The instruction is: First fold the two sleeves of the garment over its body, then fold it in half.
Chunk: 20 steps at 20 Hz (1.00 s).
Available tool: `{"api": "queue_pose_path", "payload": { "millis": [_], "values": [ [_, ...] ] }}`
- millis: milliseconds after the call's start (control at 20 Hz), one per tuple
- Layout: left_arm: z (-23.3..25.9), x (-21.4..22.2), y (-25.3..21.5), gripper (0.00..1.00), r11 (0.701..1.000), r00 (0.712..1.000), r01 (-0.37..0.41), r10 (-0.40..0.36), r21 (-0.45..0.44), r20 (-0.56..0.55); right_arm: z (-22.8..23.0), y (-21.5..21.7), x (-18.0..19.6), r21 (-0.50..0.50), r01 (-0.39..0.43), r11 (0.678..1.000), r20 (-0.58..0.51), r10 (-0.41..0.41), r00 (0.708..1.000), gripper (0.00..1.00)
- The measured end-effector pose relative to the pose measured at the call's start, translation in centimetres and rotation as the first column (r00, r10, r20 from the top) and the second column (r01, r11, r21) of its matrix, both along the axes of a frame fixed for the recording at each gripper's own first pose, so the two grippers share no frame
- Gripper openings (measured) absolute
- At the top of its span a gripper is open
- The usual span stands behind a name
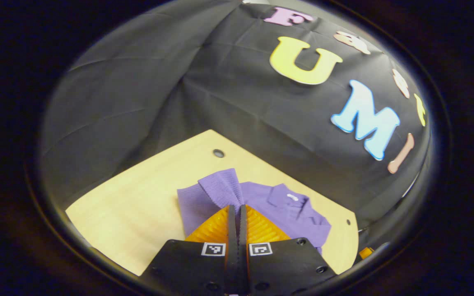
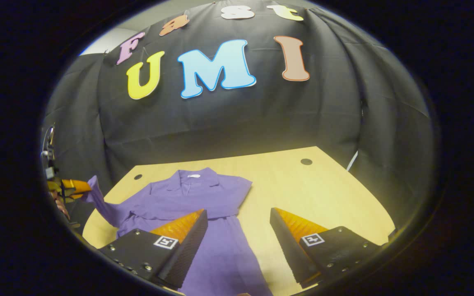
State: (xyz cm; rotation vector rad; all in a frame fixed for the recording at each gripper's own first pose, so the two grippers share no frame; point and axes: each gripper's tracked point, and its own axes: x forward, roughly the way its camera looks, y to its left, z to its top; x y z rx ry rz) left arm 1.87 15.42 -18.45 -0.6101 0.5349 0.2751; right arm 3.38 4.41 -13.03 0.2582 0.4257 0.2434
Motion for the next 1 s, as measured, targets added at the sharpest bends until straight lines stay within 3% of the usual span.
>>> {"api": "queue_pose_path", "payload": {
  "millis": [200,550,800,1000],
  "values": [
    [1.4,5.0,-6.1,0.07,0.996,0.995,0.090,-0.089,-0.009,0.045,-0.6,-1.6,0.0,-0.011,0.002,1.000,-0.006,-0.002,1.000,0.93],
    [1.7,9.5,-15.4,0.07,0.972,0.971,0.231,-0.228,-0.038,0.070,-1.8,-4.8,0.2,-0.025,0.036,0.999,-0.033,-0.037,0.999,0.93],
    [-1.1,12.1,-23.2,0.07,0.932,0.932,0.362,-0.361,-0.035,0.034,-2.9,-5.8,-0.5,-0.048,0.031,0.998,-0.052,-0.033,0.998,0.93],
    [-4.7,12.8,-26.8,0.07,0.908,0.908,0.418,-0.419,-0.029,-0.034,-3.2,-5.8,-1.8,-0.068,-0.006,0.998,-0.062,0.001,0.998,0.93]
  ]
}}
